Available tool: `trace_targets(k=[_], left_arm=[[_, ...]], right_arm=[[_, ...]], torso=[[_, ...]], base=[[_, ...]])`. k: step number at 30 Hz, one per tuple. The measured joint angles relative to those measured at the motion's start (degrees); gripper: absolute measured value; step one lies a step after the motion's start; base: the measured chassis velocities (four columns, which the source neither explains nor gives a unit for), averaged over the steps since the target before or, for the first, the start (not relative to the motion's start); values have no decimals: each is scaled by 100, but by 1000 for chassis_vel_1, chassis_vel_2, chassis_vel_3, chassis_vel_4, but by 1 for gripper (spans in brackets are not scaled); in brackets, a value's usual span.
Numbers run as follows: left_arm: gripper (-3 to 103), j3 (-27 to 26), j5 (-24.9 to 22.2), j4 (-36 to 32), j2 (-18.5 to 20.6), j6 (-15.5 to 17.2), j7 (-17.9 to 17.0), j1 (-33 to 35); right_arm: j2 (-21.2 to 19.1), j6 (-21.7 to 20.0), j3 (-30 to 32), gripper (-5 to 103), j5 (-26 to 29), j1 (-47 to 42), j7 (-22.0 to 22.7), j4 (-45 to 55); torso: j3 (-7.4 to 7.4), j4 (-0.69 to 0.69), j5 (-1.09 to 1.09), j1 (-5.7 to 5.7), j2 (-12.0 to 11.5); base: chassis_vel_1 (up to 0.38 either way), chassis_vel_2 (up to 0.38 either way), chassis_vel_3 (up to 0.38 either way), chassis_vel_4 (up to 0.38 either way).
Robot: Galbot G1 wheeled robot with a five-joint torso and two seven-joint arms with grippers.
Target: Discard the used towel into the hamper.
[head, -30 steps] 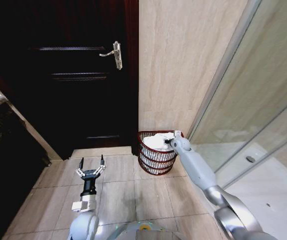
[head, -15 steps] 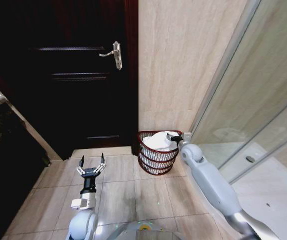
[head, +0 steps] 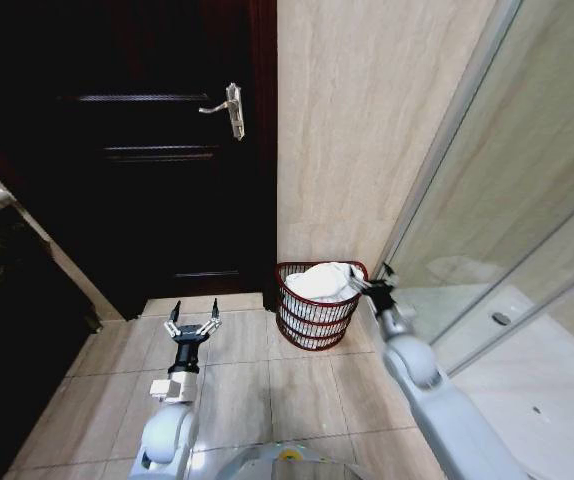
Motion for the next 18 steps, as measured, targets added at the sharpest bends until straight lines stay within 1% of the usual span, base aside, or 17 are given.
trace_targets(k=[1, 2, 5, 6, 8, 9, 10, 12, 18], left_arm=[[100, 23, -85, -33, 77, 101, 49, -23], [100, 23, -85, -33, 77, 101, 49, -23], [100, 122, -289, -78, 260, 303, 115, -105], [100, 122, -289, -78, 260, 303, 115, -105], [100, 182, -320, -141, 296, 406, 129, -162], [100, 186, -318, -191, 286, 433, 129, -137], [100, 186, -318, -191, 286, 433, 129, -137], [100, 143, -233, -365, 204, 493, 95, 71], [100, 122, -147, -474, 128, 474, 56, 267]], right_arm=[[142, 62, 187, 100, -30, -237, -111, 117], [142, 62, 187, 100, -30, -237, -111, 117], [561, 257, 548, 100, -186, -741, -357, 394], [561, 257, 548, 100, -186, -741, -357, 394], [981, 340, 663, 100, -287, -1123, -465, 689], [1092, 342, 666, 100, -310, -1200, -482, 773], [1092, 342, 666, 100, -310, -1200, -482, 773], [1302, 339, 610, 100, -407, -1282, -498, 926], [1318, 330, 572, 100, -458, -1361, -502, 1033]], torso=[[0, -1, 1, 0, 0], [0, -1, 1, 0, 0], [0, 0, -1, 0, 0], [0, 0, -1, 0, 0], [0, -1, -1, 0, 0], [0, 0, -1, 0, 0], [0, 0, -1, 0, 0], [0, 1, 0, 0, 0], [0, 3, 0, 0, 0]], base=[[0, 0, 0, 0], [0, 0, 0, 0], [0, 0, 0, 0], [0, 0, 0, 0], [0, 0, 0, 0], [0, 0, 0, 0], [0, 0, 0, 0], [0, 0, 0, 0], [0, 0, 0, 0]])
